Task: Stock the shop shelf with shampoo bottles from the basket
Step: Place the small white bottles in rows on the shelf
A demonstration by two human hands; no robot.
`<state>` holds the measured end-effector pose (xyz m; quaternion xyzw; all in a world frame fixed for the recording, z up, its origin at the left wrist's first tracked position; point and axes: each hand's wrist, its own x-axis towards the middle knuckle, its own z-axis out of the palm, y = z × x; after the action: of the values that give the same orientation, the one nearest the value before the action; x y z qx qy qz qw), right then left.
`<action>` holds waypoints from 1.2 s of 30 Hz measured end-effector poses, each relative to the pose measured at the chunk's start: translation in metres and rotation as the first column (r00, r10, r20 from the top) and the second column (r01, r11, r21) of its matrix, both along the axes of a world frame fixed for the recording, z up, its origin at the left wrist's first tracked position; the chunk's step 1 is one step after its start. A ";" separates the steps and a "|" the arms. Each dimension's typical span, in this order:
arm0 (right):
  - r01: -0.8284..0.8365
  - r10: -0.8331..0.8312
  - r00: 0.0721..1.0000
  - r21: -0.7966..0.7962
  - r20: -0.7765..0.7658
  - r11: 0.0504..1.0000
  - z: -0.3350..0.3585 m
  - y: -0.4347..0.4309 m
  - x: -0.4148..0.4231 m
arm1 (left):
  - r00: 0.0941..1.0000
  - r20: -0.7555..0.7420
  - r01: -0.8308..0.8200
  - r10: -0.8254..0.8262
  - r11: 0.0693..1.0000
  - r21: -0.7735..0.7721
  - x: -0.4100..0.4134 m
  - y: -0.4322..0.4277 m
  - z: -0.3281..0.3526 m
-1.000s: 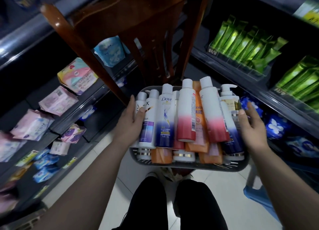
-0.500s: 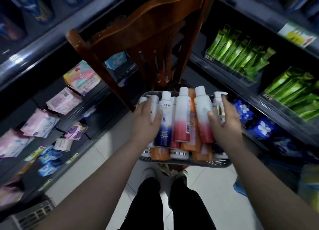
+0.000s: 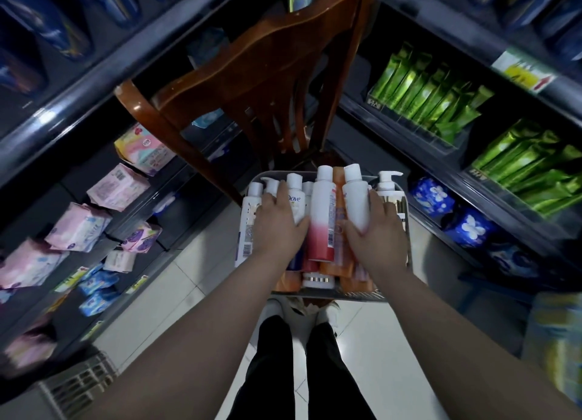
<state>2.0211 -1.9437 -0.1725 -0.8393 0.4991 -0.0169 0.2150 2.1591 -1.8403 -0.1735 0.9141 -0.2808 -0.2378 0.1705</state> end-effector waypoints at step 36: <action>-0.149 -0.232 0.830 0.601 0.508 0.785 0.068 -0.013 -0.023 | 0.910 -0.287 -0.379 0.300 0.882 -0.281 -0.004 0.018 0.090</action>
<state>1.9982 -1.9569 -0.1044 -0.6675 0.4110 -0.1012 0.6126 2.1546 -1.8227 -0.0839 0.8728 -0.1287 -0.2601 0.3925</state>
